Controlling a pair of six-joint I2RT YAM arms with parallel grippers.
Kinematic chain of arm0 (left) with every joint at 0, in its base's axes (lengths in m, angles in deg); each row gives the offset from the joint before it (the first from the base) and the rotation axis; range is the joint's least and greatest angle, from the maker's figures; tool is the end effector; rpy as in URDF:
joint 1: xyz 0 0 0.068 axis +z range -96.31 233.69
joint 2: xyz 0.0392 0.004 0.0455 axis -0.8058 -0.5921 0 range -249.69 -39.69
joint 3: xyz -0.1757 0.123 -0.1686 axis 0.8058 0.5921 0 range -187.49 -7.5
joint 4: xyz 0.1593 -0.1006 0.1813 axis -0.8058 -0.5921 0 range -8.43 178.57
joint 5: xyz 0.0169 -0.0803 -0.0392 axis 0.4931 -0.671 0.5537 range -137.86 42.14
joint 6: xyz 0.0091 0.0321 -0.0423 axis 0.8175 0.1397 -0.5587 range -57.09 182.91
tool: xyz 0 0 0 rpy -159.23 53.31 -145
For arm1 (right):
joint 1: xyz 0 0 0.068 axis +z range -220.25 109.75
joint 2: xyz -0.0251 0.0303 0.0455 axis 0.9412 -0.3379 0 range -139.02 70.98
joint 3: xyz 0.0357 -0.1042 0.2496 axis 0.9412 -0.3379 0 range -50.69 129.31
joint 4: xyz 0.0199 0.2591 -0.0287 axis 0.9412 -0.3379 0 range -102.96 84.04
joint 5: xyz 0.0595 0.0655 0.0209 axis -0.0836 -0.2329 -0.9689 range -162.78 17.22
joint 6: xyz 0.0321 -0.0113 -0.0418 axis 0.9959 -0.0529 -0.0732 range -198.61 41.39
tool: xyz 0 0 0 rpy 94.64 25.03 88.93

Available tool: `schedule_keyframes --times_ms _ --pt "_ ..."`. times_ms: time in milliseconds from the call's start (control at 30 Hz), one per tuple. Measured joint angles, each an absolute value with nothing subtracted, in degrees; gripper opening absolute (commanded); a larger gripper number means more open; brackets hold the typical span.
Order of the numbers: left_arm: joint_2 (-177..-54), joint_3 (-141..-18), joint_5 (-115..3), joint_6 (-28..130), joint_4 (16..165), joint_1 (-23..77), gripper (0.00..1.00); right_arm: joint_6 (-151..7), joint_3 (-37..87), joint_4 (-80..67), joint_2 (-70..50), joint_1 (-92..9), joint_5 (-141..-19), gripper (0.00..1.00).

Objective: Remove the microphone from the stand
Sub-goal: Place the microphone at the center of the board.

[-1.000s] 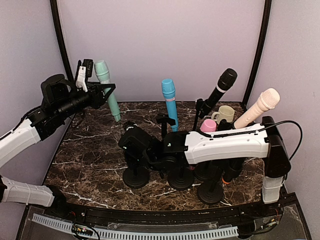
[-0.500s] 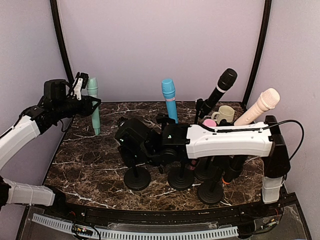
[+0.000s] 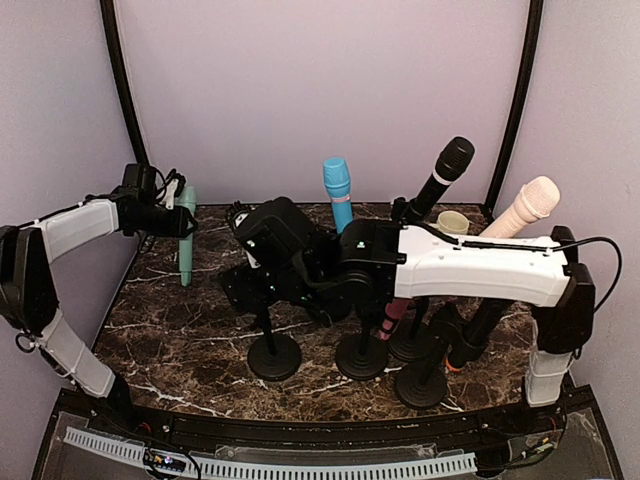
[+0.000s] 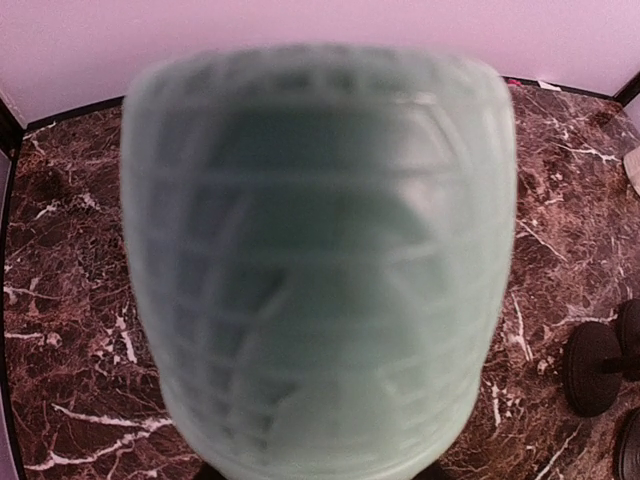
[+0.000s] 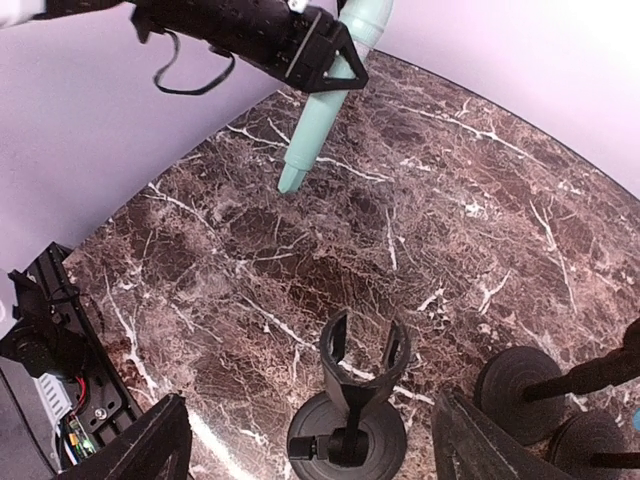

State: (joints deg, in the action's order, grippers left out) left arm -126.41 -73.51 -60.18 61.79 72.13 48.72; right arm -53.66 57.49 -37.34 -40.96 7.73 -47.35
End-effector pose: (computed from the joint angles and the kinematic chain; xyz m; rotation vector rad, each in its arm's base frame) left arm 0.3400 -0.0372 0.2809 0.1932 2.2093 -0.2974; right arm 0.1095 0.4408 0.3410 -0.7371 2.0434 0.5725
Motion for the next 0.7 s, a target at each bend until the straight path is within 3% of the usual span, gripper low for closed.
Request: schedule_keyframes --times_ms 200,400,700 --pt "-139.57 -82.28 -61.77 63.91 68.87 54.01 0.00 -56.13 57.42 -36.42 -35.41 6.83 -47.96 0.85" --pt "-147.94 -85.99 -61.40 64.82 65.83 56.33 0.07 -58.36 55.37 -32.11 -29.86 5.69 -48.16 0.85" --pt "-153.32 -90.74 -61.21 65.17 63.58 56.33 0.38 -62.18 52.90 -28.20 -27.80 3.59 -48.12 0.85"
